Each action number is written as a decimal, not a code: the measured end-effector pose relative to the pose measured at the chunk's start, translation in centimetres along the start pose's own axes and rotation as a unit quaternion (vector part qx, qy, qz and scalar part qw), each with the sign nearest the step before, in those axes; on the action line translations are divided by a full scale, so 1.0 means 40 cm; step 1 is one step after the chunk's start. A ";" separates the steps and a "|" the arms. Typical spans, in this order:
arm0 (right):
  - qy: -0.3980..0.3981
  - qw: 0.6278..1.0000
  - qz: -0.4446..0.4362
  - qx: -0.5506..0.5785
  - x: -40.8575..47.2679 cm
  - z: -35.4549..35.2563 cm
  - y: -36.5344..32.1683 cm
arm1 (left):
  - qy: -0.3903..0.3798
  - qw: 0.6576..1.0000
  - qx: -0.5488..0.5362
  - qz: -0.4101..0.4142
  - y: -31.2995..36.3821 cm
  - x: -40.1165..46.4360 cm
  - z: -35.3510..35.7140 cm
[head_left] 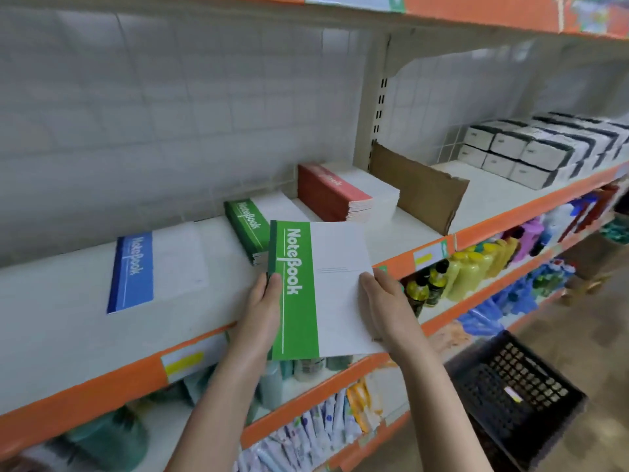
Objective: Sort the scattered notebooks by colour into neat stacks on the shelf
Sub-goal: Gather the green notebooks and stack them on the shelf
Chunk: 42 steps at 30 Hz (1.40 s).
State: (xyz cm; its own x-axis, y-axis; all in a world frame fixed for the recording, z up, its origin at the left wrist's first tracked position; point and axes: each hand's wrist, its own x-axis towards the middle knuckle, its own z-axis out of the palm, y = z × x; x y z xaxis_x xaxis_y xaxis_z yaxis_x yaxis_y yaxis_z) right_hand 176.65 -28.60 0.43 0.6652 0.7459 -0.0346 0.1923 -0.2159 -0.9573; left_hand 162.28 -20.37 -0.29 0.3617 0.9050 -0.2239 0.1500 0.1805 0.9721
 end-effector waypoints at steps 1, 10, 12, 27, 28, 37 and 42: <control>-0.010 1.000 -0.006 -0.005 0.023 0.009 -0.005 | 0.014 1.000 -0.015 -0.003 0.006 0.013 -0.004; -0.092 0.995 -0.038 -0.017 0.188 0.096 -0.045 | 0.149 0.987 -0.051 -0.021 0.056 0.099 -0.032; -0.109 0.993 -0.037 -0.013 0.213 0.111 -0.050 | 0.162 0.985 -0.049 -0.022 0.067 0.116 -0.037; -0.175 0.983 -0.054 -0.011 0.376 0.145 -0.078 | 0.158 0.986 0.029 -0.034 0.107 0.206 -0.063; -0.177 0.982 -0.057 -0.016 0.388 0.147 -0.079 | 0.164 0.986 0.031 -0.029 0.111 0.211 -0.059; -0.150 0.974 -0.112 -0.128 0.480 0.165 -0.086 | 0.251 0.963 0.088 0.032 0.117 0.269 -0.022; -0.172 0.954 -0.139 -0.201 0.512 0.183 -0.079 | 0.267 0.952 0.144 0.020 0.107 0.321 -0.029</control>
State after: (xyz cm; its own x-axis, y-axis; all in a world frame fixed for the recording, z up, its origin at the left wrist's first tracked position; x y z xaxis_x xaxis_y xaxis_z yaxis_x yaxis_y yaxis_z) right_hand 184.40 -8.05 0.65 0.2846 0.9575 0.0470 0.6345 -0.1514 -0.7579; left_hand 166.49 -7.52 1.07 -0.1363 0.9897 -0.0433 0.4208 0.0974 0.9019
